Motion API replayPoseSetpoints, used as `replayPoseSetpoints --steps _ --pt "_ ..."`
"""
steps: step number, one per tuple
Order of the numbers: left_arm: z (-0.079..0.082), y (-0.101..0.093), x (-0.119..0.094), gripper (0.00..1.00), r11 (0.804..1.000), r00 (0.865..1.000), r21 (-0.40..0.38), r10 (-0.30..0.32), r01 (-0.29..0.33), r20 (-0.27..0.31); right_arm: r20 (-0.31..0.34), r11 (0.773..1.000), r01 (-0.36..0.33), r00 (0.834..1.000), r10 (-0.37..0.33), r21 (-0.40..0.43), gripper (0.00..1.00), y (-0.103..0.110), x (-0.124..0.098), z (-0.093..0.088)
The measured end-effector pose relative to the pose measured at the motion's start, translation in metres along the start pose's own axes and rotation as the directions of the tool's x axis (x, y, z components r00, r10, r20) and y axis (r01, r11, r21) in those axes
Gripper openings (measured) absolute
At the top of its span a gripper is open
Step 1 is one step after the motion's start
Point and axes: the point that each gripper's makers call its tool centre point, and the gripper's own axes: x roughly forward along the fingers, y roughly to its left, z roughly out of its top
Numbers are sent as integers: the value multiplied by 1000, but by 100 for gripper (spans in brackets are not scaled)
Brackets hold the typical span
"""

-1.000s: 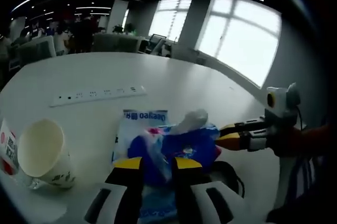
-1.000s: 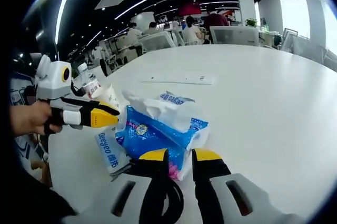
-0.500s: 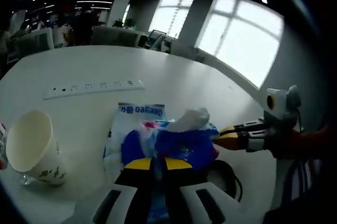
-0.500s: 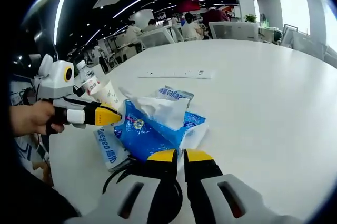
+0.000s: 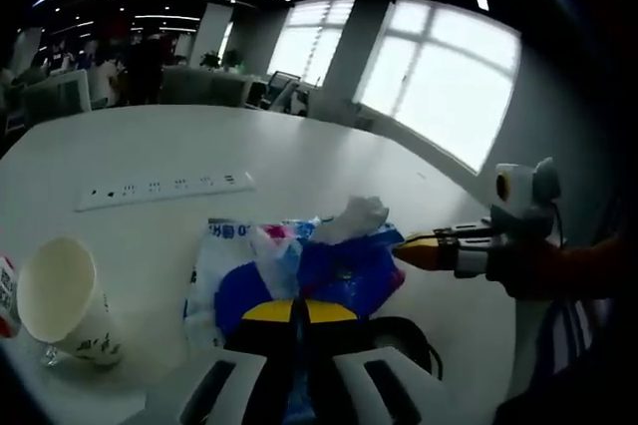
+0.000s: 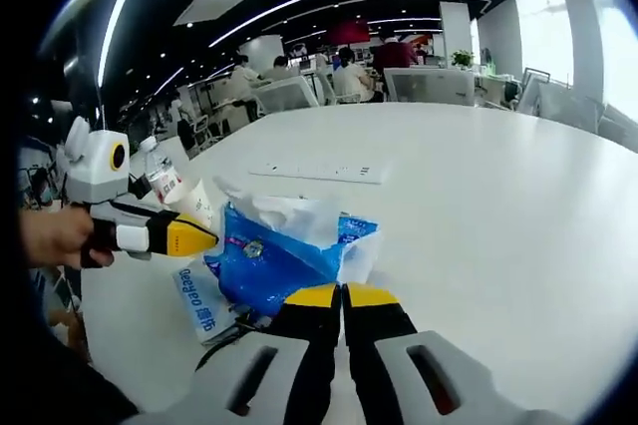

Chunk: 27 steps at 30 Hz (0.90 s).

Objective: Arrange the tabletop items into an orderly group along one side of the table until the central work area is clear of visible clutter.

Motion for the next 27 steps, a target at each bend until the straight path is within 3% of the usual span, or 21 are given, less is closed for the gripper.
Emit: replayPoseSetpoints --steps 5,19,27 --pt "2 -4 1 0 1000 1000 -1 -6 6 5 16 1000 12 1000 -12 -4 0 -1 -7 6" --pt "33 -26 0 0 999 999 29 -34 33 38 94 998 70 993 -69 -1 0 -19 -28 28" --pt "46 -40 4 0 997 997 50 -54 51 54 108 995 82 991 -77 -48 0 -33 -40 47"
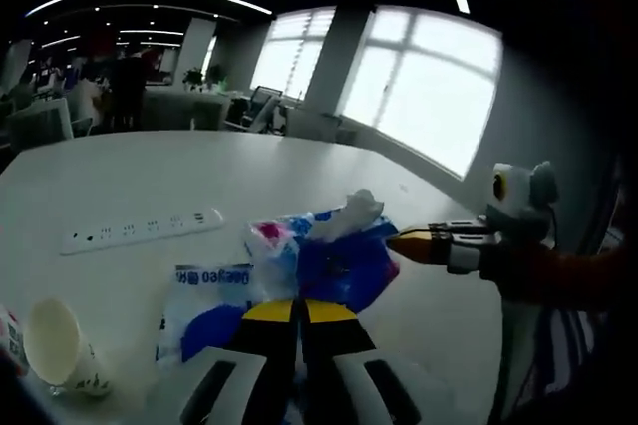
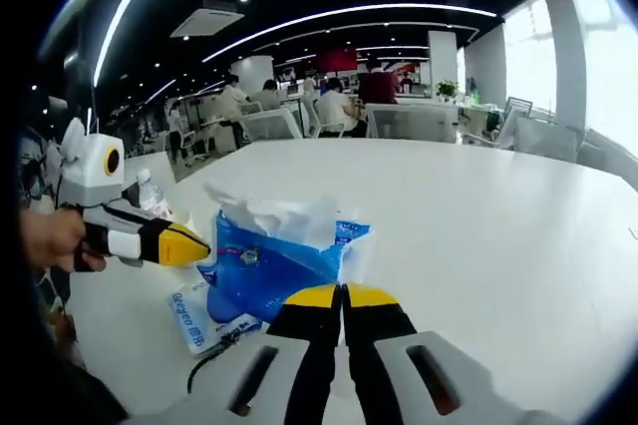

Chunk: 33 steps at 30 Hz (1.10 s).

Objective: Arrange the tabletop items into an orderly group along one side of the table until the central work area is clear of visible clutter.

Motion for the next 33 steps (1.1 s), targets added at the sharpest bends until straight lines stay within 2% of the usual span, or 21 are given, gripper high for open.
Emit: replayPoseSetpoints --steps 14,24,33 --pt "6 -29 17 0 999 1000 19 -28 28 -3 -5 999 39 999 -39 -38 0 -31 -12 5" --pt "1 -51 32 0 999 999 25 -40 40 -27 -41 997 74 996 -76 -33 0 -56 -14 -12" --pt "-8 -51 60 0 998 998 42 -48 50 -46 -75 994 105 991 -107 -27 0 -75 -6 -32"
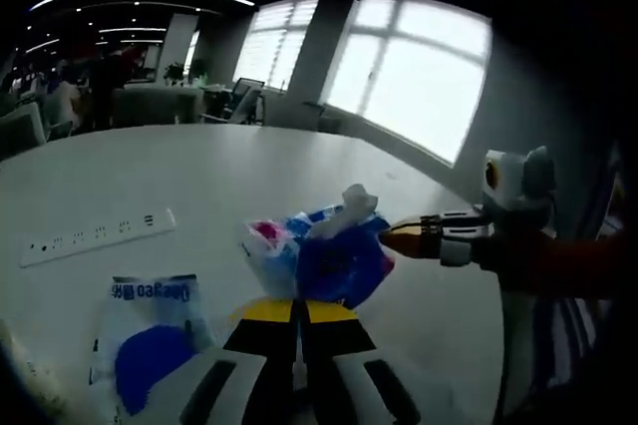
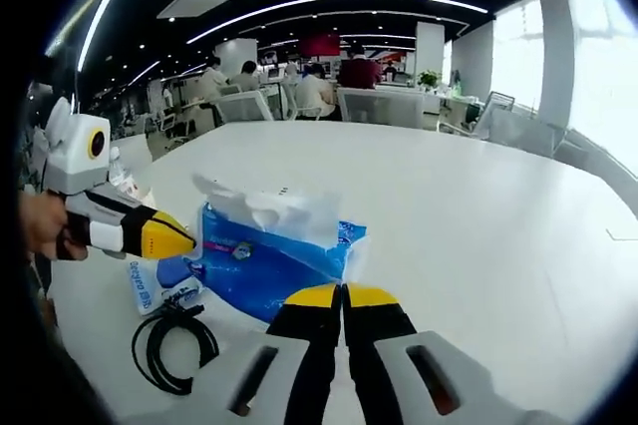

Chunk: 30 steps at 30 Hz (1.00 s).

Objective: Arrange the tabletop items into an orderly group along one side of the table until the central work area is clear of visible clutter.

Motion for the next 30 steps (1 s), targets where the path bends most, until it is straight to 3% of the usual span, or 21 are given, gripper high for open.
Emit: replayPoseSetpoints --steps 19,30 --pt "-30 19 40 0 1000 997 7 14 -13 -70 -71 998 -3 997 -1 -58 0 -8 30 -29" --pt "-44 18 55 0 1000 995 25 9 -6 -104 -111 997 7 994 -16 -82 0 -16 42 -48"
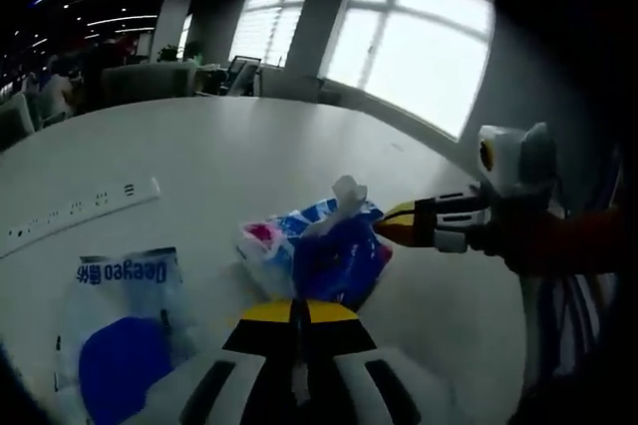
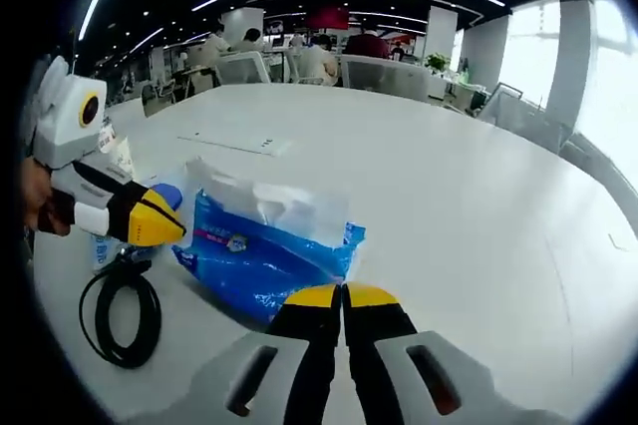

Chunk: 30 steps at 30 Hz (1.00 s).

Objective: Arrange the tabletop items into an orderly group along one side of the table until the central work area is clear of visible clutter.

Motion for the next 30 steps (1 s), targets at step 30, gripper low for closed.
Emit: replayPoseSetpoints --steps 30 --pt "-10 -1 4 5 999 998 12 41 -41 -40 -16 996 52 998 -53 -75 5 -5 -4 -4"
